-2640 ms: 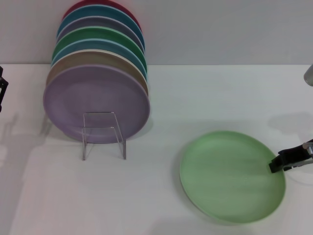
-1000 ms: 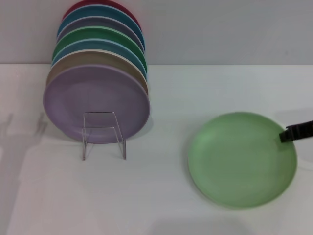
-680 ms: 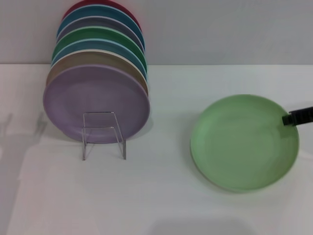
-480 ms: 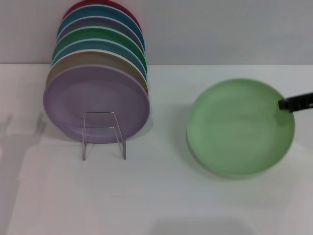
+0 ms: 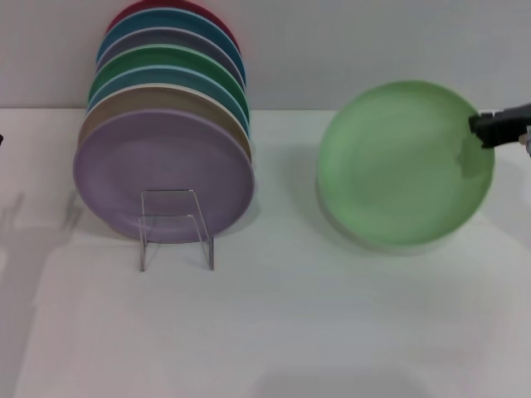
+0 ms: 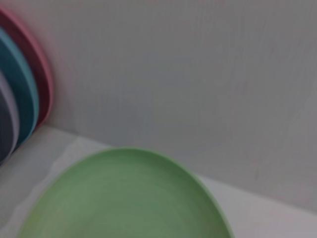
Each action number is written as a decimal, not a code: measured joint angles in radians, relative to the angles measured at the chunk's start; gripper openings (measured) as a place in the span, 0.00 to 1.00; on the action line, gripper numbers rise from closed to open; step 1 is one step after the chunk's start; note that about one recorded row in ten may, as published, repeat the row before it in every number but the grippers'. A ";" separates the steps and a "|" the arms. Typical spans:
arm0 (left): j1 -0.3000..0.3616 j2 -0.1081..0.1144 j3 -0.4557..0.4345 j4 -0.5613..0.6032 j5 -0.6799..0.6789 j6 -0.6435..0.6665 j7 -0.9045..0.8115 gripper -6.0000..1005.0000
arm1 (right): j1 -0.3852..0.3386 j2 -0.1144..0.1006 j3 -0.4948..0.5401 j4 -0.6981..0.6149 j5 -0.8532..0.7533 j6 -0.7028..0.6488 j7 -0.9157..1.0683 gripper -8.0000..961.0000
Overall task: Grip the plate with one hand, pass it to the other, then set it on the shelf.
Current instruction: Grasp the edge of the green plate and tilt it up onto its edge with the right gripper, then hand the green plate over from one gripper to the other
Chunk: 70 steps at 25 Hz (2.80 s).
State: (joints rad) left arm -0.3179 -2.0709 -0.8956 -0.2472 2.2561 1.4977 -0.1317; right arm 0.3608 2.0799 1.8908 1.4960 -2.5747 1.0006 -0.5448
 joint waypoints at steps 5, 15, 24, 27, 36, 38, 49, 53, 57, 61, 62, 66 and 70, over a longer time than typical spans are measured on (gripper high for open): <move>0.002 -0.001 0.002 -0.005 0.004 0.001 0.000 0.80 | -0.027 0.000 -0.051 0.002 0.000 -0.111 -0.015 0.04; 0.009 0.000 0.001 0.000 0.003 0.005 -0.007 0.80 | -0.069 0.000 -0.189 -0.028 -0.010 -0.364 -0.029 0.04; 0.015 0.002 0.001 0.000 0.003 0.006 -0.007 0.80 | -0.139 0.001 -0.351 -0.116 -0.047 -0.730 -0.054 0.04; 0.015 0.002 0.002 0.000 0.003 0.005 -0.008 0.80 | -0.161 0.002 -0.401 -0.169 -0.046 -0.885 -0.054 0.04; 0.015 -0.001 0.014 -0.008 0.004 0.003 -0.011 0.80 | -0.174 0.004 -0.517 -0.381 -0.040 -1.302 0.004 0.03; 0.020 -0.001 0.026 -0.013 0.003 0.009 -0.015 0.80 | -0.164 0.005 -0.544 -0.450 -0.040 -1.401 0.040 0.03; 0.053 -0.002 0.111 -0.025 0.004 0.109 -0.025 0.80 | -0.125 0.006 -0.668 -0.706 -0.039 -1.804 0.128 0.03; 0.066 -0.002 0.137 -0.026 0.003 0.122 -0.032 0.80 | -0.124 0.006 -0.711 -0.765 -0.039 -1.903 0.138 0.03; 0.086 -0.003 0.207 -0.026 0.004 0.161 -0.051 0.80 | -0.116 0.007 -0.752 -0.860 -0.039 -2.041 0.171 0.03; 0.107 -0.003 0.280 -0.026 0.003 0.214 -0.051 0.80 | -0.109 0.010 -0.772 -0.944 -0.039 -2.151 0.249 0.03; 0.113 -0.002 0.300 -0.026 0.003 0.224 -0.054 0.80 | -0.109 0.010 -0.779 -0.958 -0.039 -2.172 0.260 0.03; 0.126 -0.002 0.364 -0.026 0.004 0.240 -0.090 0.80 | -0.115 0.011 -0.838 -1.011 -0.038 -2.268 0.266 0.03; 0.129 -0.004 0.429 -0.028 0.003 0.240 -0.122 0.80 | -0.141 0.012 -0.893 -1.023 -0.036 -2.330 0.264 0.03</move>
State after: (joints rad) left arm -0.1889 -2.0752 -0.4665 -0.2752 2.2593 1.7377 -0.2540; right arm 0.2199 2.0916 0.9982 0.4728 -2.6107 -1.3291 -0.2804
